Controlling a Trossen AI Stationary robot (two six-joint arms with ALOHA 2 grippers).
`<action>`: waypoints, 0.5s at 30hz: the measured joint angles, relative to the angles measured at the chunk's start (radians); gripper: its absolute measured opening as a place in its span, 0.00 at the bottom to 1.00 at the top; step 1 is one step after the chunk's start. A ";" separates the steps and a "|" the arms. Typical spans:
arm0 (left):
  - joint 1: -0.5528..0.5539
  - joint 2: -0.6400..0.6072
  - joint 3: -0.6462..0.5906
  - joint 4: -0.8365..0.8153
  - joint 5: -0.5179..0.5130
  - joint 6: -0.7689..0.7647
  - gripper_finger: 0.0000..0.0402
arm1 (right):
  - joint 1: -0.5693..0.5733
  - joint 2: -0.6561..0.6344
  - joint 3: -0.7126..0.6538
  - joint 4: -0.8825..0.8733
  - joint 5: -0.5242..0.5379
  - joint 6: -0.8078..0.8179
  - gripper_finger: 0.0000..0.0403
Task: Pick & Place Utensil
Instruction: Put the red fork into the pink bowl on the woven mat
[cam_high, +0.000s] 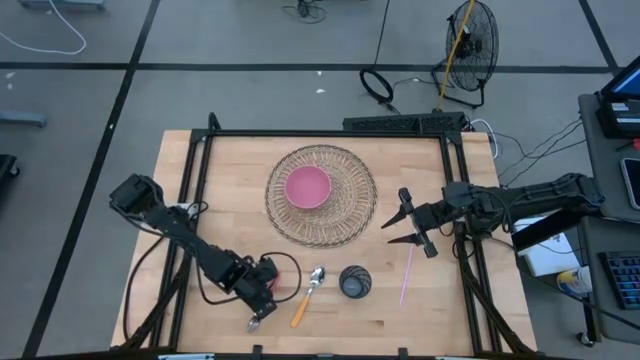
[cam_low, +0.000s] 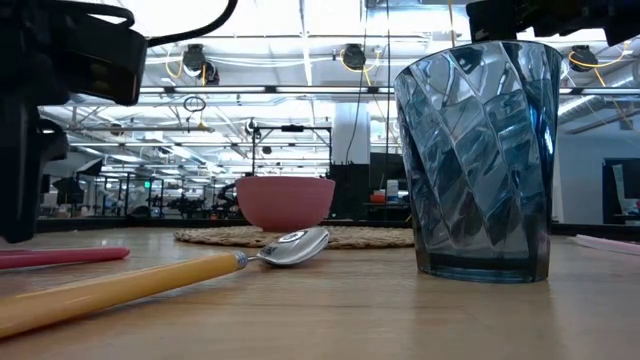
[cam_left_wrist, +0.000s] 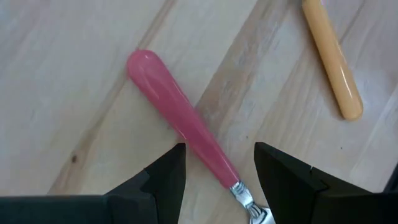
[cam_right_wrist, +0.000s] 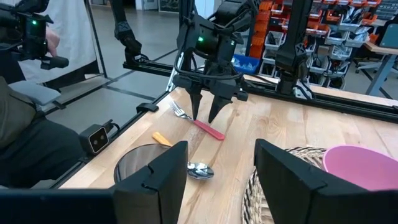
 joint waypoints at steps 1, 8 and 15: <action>0.004 0.005 0.000 0.001 0.000 0.006 0.49 | 0.000 0.000 0.000 0.000 0.000 0.005 0.44; 0.022 0.054 0.002 0.002 0.049 0.031 0.49 | 0.000 0.000 0.000 0.000 0.000 0.012 0.44; 0.024 0.061 0.003 -0.001 0.059 0.043 0.49 | 0.000 0.000 0.000 0.000 0.000 0.012 0.44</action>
